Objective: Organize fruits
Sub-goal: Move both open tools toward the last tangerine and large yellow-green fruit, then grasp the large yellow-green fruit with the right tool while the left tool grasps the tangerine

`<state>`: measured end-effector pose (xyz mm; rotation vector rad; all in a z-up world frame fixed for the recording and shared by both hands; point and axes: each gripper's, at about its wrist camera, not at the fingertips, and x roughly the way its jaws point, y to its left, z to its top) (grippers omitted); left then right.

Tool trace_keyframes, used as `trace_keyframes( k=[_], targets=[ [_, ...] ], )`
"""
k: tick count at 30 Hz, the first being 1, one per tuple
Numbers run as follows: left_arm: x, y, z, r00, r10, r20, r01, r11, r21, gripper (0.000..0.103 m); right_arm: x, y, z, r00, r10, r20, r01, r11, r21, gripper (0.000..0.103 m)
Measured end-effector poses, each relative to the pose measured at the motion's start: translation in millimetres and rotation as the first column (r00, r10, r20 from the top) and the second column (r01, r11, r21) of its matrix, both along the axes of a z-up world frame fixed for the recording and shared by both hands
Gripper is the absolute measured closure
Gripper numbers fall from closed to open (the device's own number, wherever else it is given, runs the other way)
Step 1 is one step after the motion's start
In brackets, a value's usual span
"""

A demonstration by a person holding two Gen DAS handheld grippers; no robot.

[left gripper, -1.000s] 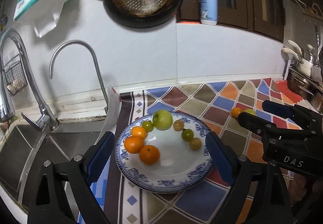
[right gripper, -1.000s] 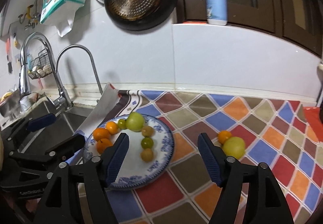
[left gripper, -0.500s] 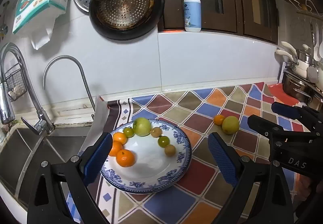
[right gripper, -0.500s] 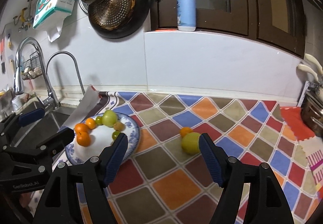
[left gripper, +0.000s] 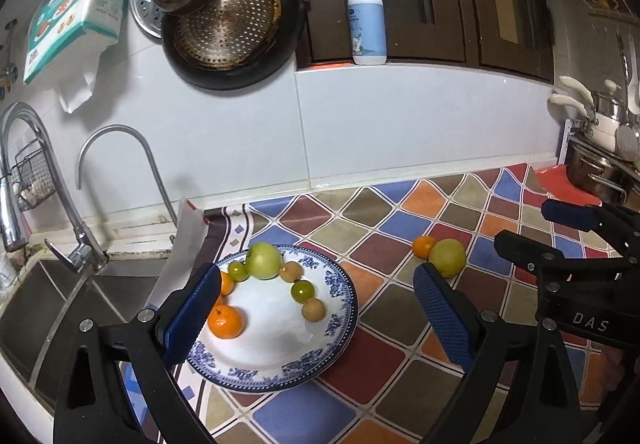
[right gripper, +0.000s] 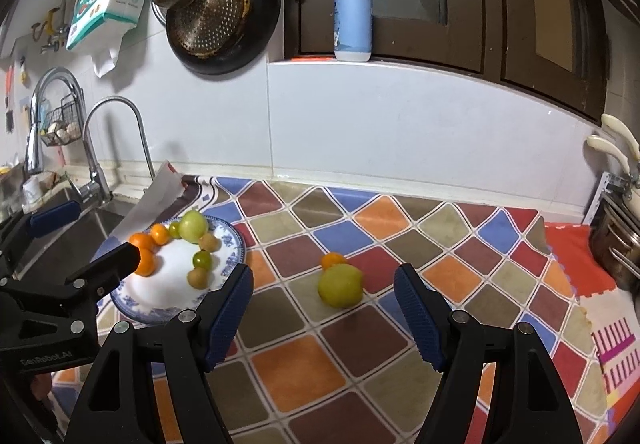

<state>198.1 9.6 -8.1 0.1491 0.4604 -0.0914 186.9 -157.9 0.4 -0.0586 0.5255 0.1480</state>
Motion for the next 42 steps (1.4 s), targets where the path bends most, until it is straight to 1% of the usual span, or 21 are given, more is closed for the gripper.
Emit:
trace_keyframes(
  k=[2, 6, 12, 23, 29, 30, 31, 35, 37, 42],
  targets=[
    [4, -3, -2, 1.0, -0.01, -0.001, 0.01, 1.0, 0.004, 0.005, 6, -2, -5, 1.0, 0.006, -0.009, -0.006, 1.0, -0.007, 0.03],
    [19, -8, -10, 0.999, -0.04, -0.028, 0.04, 0.999, -0.001, 0.005, 20, -5, -16, 0.999, 0.019, -0.033, -0.02, 1.0, -0.013, 0.03],
    [43, -16, -23, 0.996, -0.07, -0.062, 0.072, 0.997, 0.024, 0.005, 46, -7, -36, 0.996, 0.03, -0.082, -0.031, 0.999, -0.014, 0.03],
    [85, -28, -51, 0.986, -0.097, -0.134, 0.105, 0.993, 0.057, 0.005, 97, -7, -78, 0.981, 0.027, -0.192, -0.027, 1.0, 0.004, 0.03],
    [98, -31, -63, 0.981, -0.104, -0.167, 0.115, 0.992, 0.055, 0.005, 114, -9, -91, 0.974, 0.023, -0.224, -0.02, 1.0, 0.014, 0.03],
    [100, -31, -64, 0.98, -0.106, -0.17, 0.117, 0.992, 0.054, 0.005, 116, -9, -93, 0.973, 0.024, -0.229, -0.021, 1.0, 0.014, 0.031],
    [102, -32, -65, 0.979, -0.108, -0.173, 0.119, 0.992, 0.052, 0.005, 118, -8, -95, 0.972, 0.023, -0.236, -0.021, 1.0, 0.012, 0.035],
    [106, -36, -69, 0.976, -0.113, -0.185, 0.125, 0.991, 0.054, 0.005, 122, -10, -100, 0.965, 0.034, -0.26, -0.026, 0.999, 0.034, 0.042],
    [108, -38, -71, 0.975, -0.117, -0.191, 0.129, 0.99, 0.054, 0.005, 123, -12, -100, 0.962, 0.046, -0.269, -0.033, 0.998, 0.051, 0.05],
    [110, -44, -71, 0.971, -0.133, -0.197, 0.145, 0.988, 0.05, 0.005, 121, -16, -98, 0.961, 0.048, -0.272, -0.026, 0.996, 0.084, 0.05]
  ],
)
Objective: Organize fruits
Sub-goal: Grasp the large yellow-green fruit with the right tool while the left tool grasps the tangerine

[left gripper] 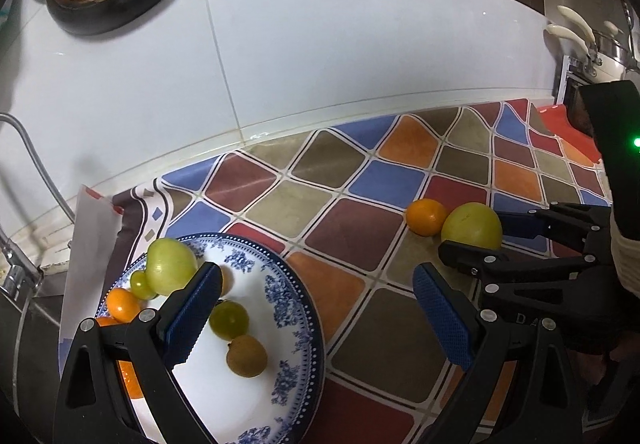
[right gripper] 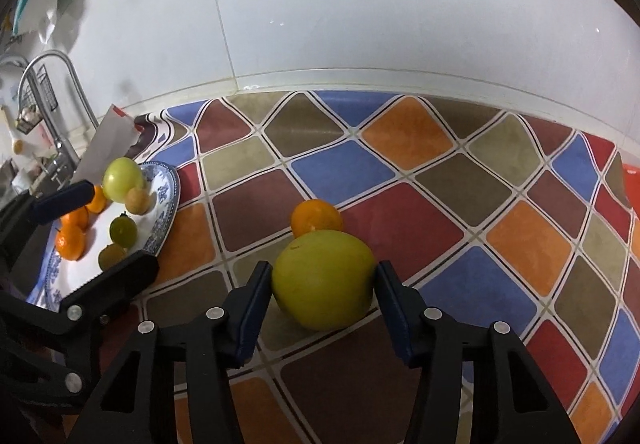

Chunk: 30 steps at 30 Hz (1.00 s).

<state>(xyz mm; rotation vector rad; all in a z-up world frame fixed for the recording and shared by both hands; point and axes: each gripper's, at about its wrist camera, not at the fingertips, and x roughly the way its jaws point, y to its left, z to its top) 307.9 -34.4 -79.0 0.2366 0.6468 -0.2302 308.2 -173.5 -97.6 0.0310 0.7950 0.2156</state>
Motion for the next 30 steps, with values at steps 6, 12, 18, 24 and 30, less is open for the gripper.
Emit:
trace_keyframes(
  k=[6, 12, 18, 24, 30],
  targets=[
    [4, -13, 3, 0.999, -0.031, 0.009, 0.031, 1.0, 0.004, 0.005, -9, -13, 9, 0.999, -0.034, 0.02, 0.034, 0.999, 0.02, 0.05],
    [17, -39, 0, 0.995, -0.094, -0.026, 0.094, 0.996, -0.002, 0.009, -11, -37, 18, 0.995, -0.09, 0.048, 0.09, 0.996, -0.009, 0.05],
    [41, -65, -14, 0.984, -0.141, -0.105, 0.139, 0.99, -0.028, 0.018, -6, -63, 20, 0.988, -0.149, 0.048, 0.15, 0.989, -0.011, 0.05],
    [60, -84, -26, 0.976, -0.158, -0.152, 0.154, 0.987, -0.034, 0.031, -2, -79, 15, 0.982, -0.187, 0.037, 0.187, 0.982, -0.01, 0.05],
    [68, -91, -33, 0.969, -0.175, -0.175, 0.173, 0.985, -0.031, 0.052, 3, -83, 10, 0.98, -0.197, 0.032, 0.197, 0.98, -0.01, 0.05]
  ],
)
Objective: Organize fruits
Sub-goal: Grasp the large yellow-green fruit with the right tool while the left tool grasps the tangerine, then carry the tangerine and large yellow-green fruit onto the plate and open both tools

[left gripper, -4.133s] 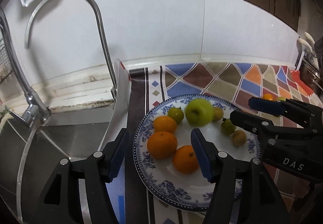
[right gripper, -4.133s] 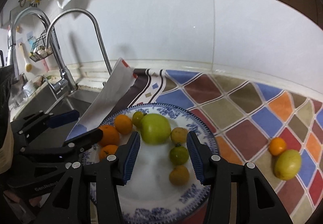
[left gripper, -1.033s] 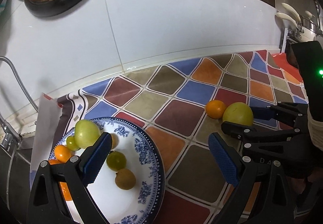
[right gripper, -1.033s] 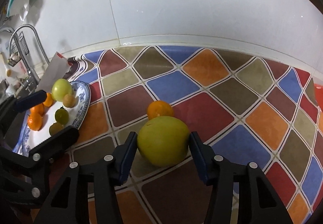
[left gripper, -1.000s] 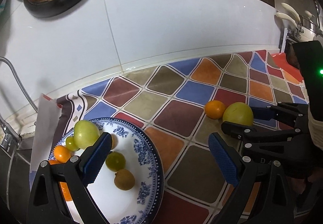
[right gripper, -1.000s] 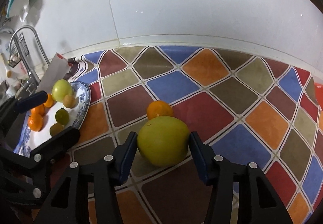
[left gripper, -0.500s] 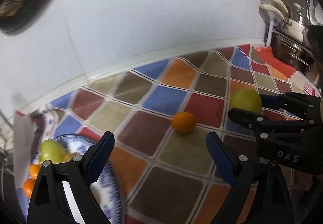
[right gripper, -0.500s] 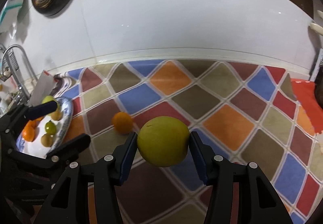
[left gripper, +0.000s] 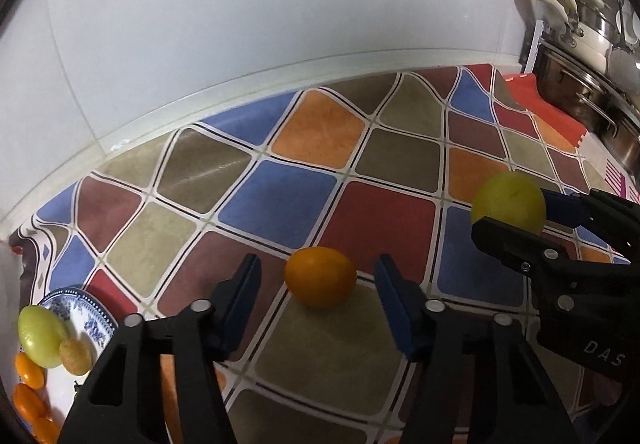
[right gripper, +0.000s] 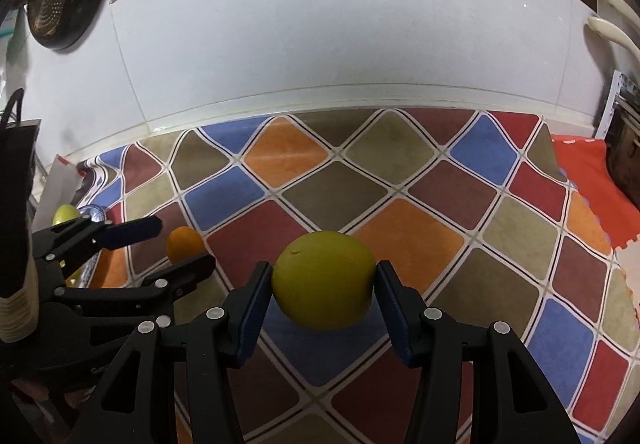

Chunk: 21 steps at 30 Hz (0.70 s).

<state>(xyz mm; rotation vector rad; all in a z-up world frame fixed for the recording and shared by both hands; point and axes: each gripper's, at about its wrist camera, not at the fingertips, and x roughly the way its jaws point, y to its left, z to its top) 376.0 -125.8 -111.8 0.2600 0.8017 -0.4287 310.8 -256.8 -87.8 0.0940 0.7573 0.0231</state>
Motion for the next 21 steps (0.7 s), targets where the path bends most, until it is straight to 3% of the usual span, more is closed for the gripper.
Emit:
trace_keyframes(
  k=[2, 8, 15, 19, 21],
  targets=[
    [1, -1, -1, 1.0, -0.004, -0.006, 0.004, 1.0, -0.002, 0.067, 1, -1, -1, 1.0, -0.004, -0.001, 0.004, 1.0, 0.0, 0.05],
    [-1, 0, -1, 1.0, -0.004, -0.004, 0.004, 1.0, -0.006, 0.067, 1, -2, -1, 1.0, -0.005, 0.001, 0.005, 1.0, 0.001, 0.05],
    [-12, 10, 6, 1.0, 0.012, 0.006, -0.011, 0.999, -0.032, 0.067, -4, 4, 10, 0.999, 0.024, 0.042, -0.024, 1.0, -0.013, 0.063],
    [-16, 14, 1, 1.0, 0.02, -0.022, -0.02, 0.999, -0.033, 0.067, -4, 4, 9, 0.999, 0.023, 0.029, -0.024, 1.0, 0.014, 0.061],
    [-18, 14, -1, 0.999, 0.018, -0.032, -0.019, 0.999, -0.035, 0.067, -2, 3, 6, 1.0, 0.027, 0.005, -0.027, 0.999, 0.044, 0.053]
  ],
)
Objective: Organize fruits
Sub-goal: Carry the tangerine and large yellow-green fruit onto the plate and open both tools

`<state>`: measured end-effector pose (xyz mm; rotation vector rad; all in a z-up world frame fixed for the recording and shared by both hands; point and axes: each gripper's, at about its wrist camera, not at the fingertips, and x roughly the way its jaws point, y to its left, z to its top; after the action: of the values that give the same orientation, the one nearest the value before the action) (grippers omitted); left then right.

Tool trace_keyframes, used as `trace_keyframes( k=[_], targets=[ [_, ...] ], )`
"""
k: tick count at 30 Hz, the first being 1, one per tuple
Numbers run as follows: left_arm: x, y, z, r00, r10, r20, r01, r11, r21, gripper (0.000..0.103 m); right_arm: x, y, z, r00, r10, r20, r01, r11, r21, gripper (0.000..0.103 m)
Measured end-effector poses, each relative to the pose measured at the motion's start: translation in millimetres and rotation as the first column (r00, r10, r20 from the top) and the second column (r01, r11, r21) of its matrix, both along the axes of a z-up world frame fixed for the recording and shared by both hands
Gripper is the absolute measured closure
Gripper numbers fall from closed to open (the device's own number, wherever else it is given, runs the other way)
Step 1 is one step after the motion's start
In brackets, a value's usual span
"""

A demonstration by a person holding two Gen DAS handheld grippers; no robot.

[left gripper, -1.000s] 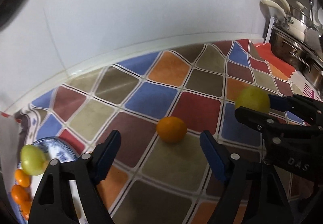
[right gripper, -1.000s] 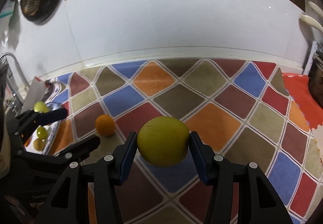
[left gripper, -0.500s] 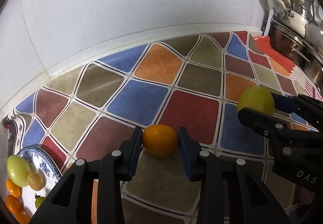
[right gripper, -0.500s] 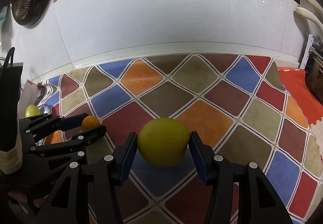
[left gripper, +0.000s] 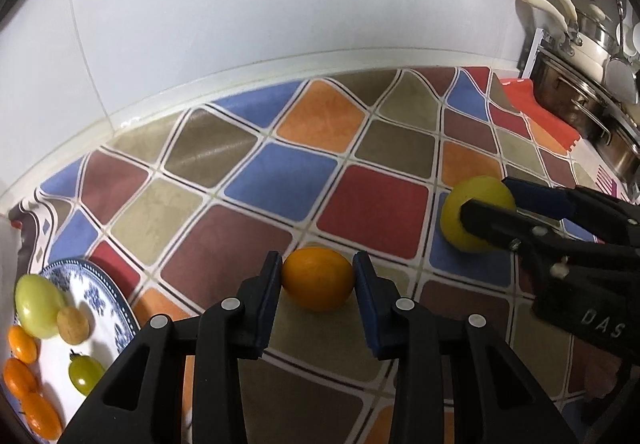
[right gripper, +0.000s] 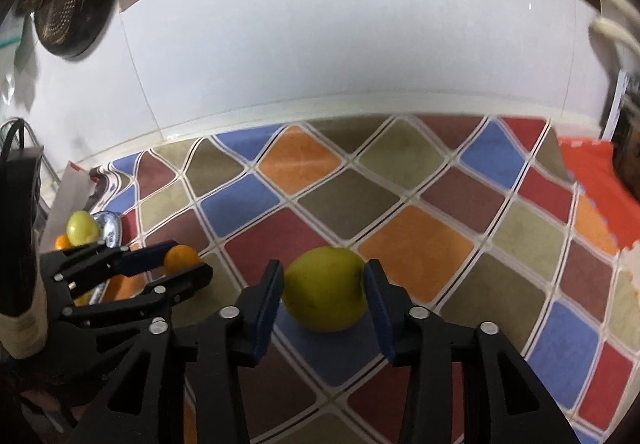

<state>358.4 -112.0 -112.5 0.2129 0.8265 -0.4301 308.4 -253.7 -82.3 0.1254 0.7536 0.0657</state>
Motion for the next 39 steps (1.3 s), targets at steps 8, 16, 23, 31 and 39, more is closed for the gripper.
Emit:
trace_keyframes(
  k=[8, 16, 23, 31, 39],
  targets=[
    [-4, 8, -2, 1.0, 0.019, -0.007, -0.019, 1.0, -0.011, 0.067, 8, 3, -20, 0.997, 0.019, -0.073, -0.017, 0.999, 0.031, 0.05],
    [-15, 17, 7, 0.999, 0.032, 0.005, -0.032, 0.999, -0.031, 0.067, -3, 8, -16, 0.998, 0.024, -0.061, -0.024, 1.0, 0.01, 0.052],
    [-40, 33, 25, 0.997, 0.057, 0.043, -0.054, 0.997, -0.057, 0.067, -22, 22, 3, 0.998, 0.05, -0.023, -0.05, 0.999, 0.008, 0.052],
    [-75, 64, 48, 0.988, 0.127, 0.091, -0.119, 0.989, -0.091, 0.067, -45, 47, 24, 0.993, 0.113, 0.018, -0.113, 0.994, 0.004, 0.052],
    [-111, 107, 65, 0.968, 0.214, 0.134, -0.201, 0.974, -0.108, 0.067, -64, 88, 37, 0.977, 0.207, 0.047, -0.207, 0.978, -0.006, 0.052]
  ],
)
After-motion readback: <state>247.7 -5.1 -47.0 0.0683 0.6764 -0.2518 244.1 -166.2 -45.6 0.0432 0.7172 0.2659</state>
